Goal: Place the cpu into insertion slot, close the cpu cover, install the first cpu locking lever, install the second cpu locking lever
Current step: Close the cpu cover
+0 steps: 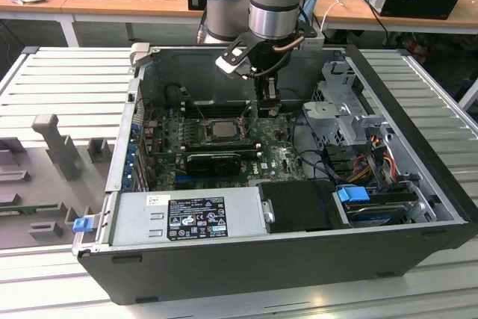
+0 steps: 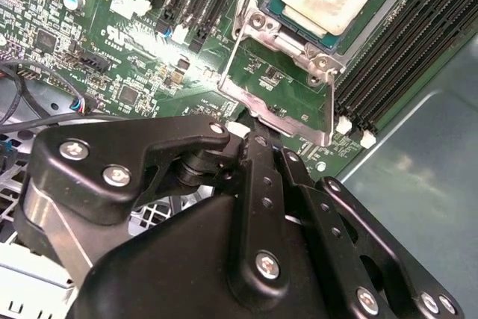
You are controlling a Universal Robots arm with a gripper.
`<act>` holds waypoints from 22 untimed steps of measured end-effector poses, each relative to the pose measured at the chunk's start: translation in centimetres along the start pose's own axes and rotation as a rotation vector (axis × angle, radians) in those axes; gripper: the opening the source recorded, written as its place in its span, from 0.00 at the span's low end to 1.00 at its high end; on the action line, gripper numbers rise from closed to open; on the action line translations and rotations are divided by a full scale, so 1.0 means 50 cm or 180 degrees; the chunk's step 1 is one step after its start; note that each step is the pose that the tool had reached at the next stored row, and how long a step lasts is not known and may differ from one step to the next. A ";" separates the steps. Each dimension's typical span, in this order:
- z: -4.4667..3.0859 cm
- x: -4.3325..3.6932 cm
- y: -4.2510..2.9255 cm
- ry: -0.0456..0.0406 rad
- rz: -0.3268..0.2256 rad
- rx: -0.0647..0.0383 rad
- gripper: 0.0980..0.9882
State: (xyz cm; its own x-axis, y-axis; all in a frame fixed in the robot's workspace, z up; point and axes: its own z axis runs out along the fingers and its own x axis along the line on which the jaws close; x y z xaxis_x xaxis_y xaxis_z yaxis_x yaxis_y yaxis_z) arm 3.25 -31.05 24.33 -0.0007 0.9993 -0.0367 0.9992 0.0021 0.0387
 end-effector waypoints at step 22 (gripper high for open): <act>-0.001 0.000 -0.022 0.0000 0.0000 0.0000 0.01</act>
State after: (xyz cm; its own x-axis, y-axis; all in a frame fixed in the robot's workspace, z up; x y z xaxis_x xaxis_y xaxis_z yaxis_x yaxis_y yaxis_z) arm 2.15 -31.05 24.33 -0.0007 0.9993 -0.0366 0.9992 0.0022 0.0387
